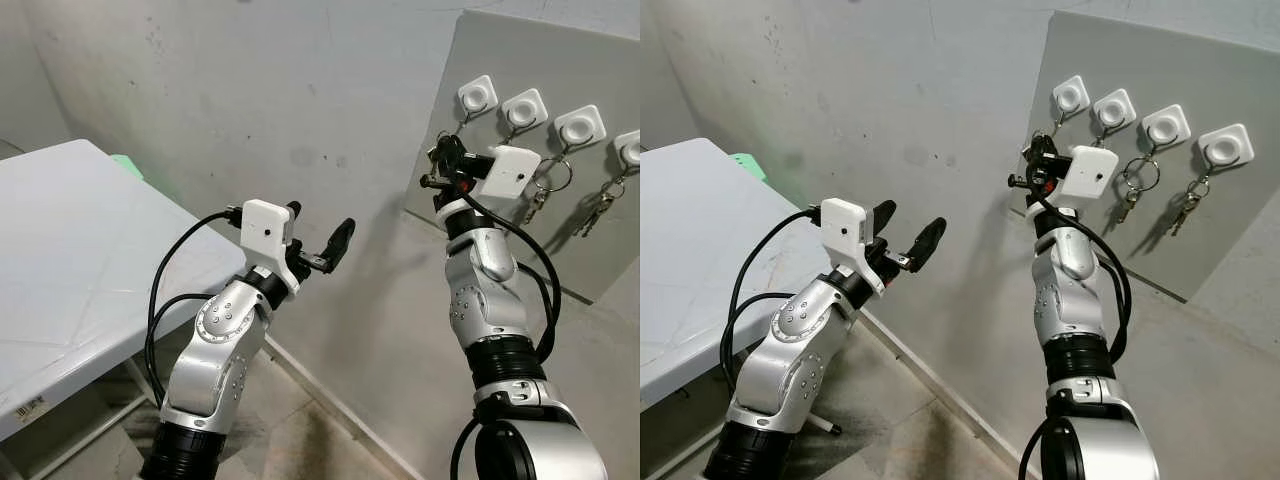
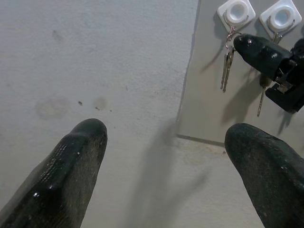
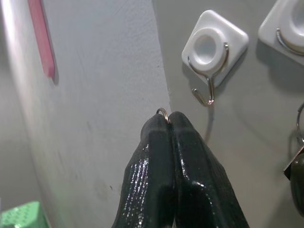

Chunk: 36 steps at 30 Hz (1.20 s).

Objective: Hang keys on a hook

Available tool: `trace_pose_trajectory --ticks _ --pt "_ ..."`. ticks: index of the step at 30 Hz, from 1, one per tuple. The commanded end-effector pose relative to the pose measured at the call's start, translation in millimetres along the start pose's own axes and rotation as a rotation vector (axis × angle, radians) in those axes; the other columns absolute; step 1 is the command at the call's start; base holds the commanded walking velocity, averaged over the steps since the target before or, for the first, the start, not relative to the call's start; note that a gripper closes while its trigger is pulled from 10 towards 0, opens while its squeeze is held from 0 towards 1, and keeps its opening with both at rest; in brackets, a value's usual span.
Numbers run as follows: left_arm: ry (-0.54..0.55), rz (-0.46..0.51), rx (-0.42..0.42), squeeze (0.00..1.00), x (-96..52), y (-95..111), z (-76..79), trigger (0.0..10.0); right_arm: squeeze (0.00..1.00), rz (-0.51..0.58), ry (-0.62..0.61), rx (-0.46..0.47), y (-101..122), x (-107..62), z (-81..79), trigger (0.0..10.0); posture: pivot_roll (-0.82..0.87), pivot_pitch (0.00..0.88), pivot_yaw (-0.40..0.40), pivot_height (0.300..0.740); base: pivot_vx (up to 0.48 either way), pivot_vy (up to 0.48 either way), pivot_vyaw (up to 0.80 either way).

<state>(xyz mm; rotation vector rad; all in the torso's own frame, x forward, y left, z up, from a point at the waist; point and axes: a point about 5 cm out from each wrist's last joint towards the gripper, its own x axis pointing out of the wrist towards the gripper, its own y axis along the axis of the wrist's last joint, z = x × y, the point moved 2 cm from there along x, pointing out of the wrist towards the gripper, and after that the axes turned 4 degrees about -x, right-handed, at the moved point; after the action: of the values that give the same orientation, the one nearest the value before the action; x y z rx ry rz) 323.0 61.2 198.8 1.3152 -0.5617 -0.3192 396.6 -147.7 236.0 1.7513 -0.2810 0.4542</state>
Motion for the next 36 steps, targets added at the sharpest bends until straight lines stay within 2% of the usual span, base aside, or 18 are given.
trace_pose_trajectory --ticks 1,8,14,28,36 --pt "-0.035 0.018 0.008 0.0 3.3 8.2 7.1 10.0 0.0 0.026 -0.003 0.031 7.8 6.7 -0.4 10.0 0.03 0.0 -0.044 0.74 0.0 0.0 0.0" --pt "-0.039 0.018 0.009 0.0 3.5 8.5 8.5 10.0 0.0 0.045 0.004 0.061 12.6 11.0 -1.7 10.0 0.04 0.0 -0.042 0.74 0.0 0.0 0.0" --pt "-0.042 0.017 0.008 0.0 3.7 8.5 9.9 10.0 0.0 0.058 -0.005 0.14 19.3 18.8 -3.3 10.0 0.04 0.0 -0.043 0.74 0.0 0.0 0.0" --pt "-0.029 0.02 -0.005 0.0 2.8 9.6 9.9 10.0 0.0 -0.015 -0.066 0.281 11.4 26.1 -1.4 10.0 0.04 0.0 -0.047 0.74 0.0 0.0 0.0" --pt "-0.027 0.018 -0.01 0.0 2.3 9.4 10.1 10.0 0.0 -0.015 -0.078 0.288 9.6 24.5 2.8 10.0 0.04 0.0 -0.044 0.74 0.0 0.0 0.0"
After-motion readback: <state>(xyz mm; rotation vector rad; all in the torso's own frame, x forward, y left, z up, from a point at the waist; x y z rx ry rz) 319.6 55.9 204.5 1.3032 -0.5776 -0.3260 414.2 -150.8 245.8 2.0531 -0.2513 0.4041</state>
